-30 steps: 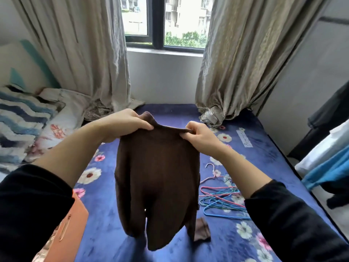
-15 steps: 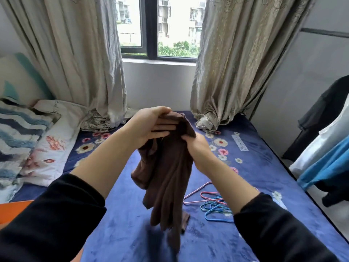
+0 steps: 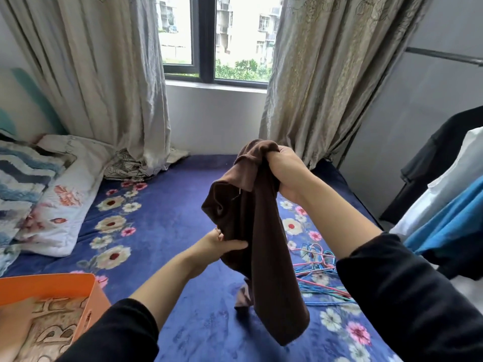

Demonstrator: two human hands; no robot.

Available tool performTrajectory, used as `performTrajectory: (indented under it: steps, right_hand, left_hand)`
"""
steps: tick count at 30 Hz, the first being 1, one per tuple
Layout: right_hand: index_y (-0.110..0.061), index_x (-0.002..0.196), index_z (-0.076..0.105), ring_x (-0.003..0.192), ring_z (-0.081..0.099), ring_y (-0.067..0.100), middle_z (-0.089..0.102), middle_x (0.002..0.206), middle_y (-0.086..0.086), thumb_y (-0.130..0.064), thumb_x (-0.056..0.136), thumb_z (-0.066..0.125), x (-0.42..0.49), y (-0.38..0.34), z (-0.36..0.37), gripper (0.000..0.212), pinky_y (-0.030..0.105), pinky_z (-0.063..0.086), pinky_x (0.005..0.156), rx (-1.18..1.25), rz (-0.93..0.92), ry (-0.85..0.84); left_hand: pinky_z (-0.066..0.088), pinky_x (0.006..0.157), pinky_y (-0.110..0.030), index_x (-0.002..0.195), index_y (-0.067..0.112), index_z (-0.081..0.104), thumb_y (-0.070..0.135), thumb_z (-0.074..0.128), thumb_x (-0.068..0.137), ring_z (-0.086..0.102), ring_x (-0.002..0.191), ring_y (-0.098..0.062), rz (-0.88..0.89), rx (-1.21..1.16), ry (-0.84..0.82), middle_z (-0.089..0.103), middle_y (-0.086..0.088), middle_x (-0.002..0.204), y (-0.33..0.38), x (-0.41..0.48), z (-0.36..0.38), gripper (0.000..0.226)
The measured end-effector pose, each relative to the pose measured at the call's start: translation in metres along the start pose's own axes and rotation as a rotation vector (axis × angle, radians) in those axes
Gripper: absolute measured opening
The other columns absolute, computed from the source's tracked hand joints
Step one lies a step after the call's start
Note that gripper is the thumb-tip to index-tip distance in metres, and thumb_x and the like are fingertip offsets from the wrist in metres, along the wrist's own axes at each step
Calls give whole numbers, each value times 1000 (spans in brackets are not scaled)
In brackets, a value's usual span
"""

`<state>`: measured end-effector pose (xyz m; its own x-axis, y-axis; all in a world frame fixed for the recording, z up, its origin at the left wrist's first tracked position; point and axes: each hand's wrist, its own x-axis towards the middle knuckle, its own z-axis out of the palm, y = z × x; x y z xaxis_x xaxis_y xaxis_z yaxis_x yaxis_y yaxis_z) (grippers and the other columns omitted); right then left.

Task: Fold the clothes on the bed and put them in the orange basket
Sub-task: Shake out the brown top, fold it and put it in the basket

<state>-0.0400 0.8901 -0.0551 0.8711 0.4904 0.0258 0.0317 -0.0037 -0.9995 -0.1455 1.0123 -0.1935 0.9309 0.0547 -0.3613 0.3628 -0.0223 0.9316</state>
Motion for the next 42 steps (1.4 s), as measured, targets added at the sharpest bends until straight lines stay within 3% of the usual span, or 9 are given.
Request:
performTrajectory:
  steps: [10,13,18,21,25,32,38,40,42]
  right_hand:
    - [-13,68,59,68,52,14,56,69,6,-31,88,60,-11,1,-64,27,26,39,57,-286,26,199]
    - [-19,73,69,66,61,-1,68,67,-12,-19,91,64,-18,17,-81,18,18,44,62,-354,3,126]
    - [-20,87,75,75,63,-4,72,77,-16,12,67,71,-23,32,-91,38,8,46,72,-557,128,-202]
    - [-11,80,74,73,62,10,69,76,-5,3,55,70,-19,30,-107,29,24,49,66,-733,262,-210]
    - [-10,62,57,62,47,18,48,60,4,-11,50,58,-7,19,-117,13,26,31,54,-1112,268,-146]
    - [-12,106,64,102,60,35,63,110,15,-8,82,47,23,44,-121,30,34,46,75,-1483,209,265]
    - [-15,111,65,89,67,33,67,102,20,-6,81,43,49,82,-111,38,37,51,80,-1215,281,424]
    - [-10,103,65,52,67,27,66,91,19,1,81,38,69,90,-107,37,34,56,55,-819,354,456]
    - [-9,96,67,52,68,32,65,107,18,5,83,37,88,94,-101,36,33,56,47,-313,397,469]
  left_hand:
    - [52,67,-28,87,14,71,16,67,87,68,75,-17,144,-113,392,74,2,75,32,6,-44,5]
    - [54,88,-43,88,10,73,24,68,85,69,83,-26,159,-51,359,75,-10,87,61,4,-62,14]
    - [56,86,-37,94,22,78,61,84,51,72,89,-22,30,316,43,75,-6,98,95,-9,-81,59]
    - [58,82,-42,102,11,75,20,76,73,70,93,-35,-159,407,-140,72,-19,105,110,-21,-108,30]
    - [58,76,-45,108,1,66,-4,74,64,70,89,-39,-294,559,-204,70,-24,104,124,-35,-142,45]
    - [47,65,-28,79,17,75,21,79,60,63,76,-25,-171,1132,370,71,-8,79,115,-12,-182,19]
    - [52,79,-35,88,10,65,17,55,77,63,96,-38,-215,1137,804,67,-22,101,65,30,-201,16]
    - [54,85,-40,95,6,63,17,48,77,66,94,-38,-272,1011,831,66,-23,104,55,49,-212,26]
    - [59,75,-47,101,3,61,12,42,74,69,80,-36,-270,676,799,66,-22,100,50,64,-218,34]
